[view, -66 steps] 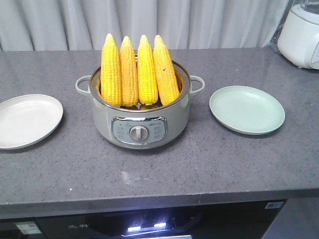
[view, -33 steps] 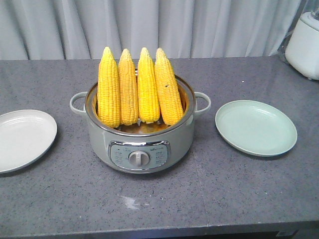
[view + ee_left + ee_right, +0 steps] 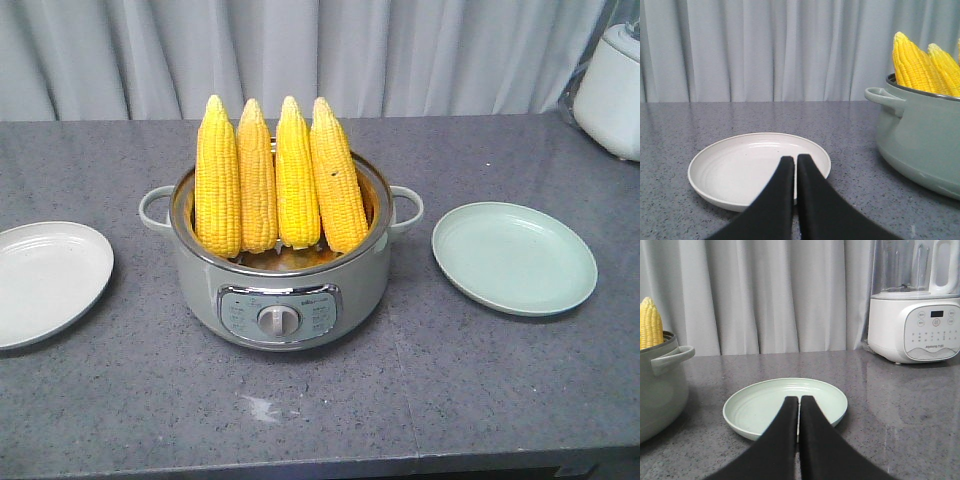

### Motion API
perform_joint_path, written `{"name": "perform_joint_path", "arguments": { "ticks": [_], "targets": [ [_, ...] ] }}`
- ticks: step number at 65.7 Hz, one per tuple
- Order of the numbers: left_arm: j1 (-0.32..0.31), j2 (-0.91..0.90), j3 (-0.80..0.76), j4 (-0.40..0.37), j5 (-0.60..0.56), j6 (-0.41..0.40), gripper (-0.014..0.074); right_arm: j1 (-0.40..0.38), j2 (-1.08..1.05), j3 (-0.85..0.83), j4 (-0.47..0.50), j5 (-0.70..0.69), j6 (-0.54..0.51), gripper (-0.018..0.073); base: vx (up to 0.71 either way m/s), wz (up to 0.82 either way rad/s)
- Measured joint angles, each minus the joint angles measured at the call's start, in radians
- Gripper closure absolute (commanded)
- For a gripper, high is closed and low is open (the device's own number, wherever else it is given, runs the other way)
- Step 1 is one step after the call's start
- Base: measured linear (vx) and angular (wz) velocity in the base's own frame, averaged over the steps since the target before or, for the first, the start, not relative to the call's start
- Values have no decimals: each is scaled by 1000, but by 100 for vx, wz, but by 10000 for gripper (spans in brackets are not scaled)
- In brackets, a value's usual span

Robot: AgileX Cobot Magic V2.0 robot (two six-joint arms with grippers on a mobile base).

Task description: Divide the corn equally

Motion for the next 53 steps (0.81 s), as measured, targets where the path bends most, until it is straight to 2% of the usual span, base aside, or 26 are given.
{"name": "perform_joint_path", "arguments": {
  "ticks": [53],
  "targets": [
    [0,0,0,0,0,0,603,0,0,0,0,0,0,569,0,0]
  ]
}}
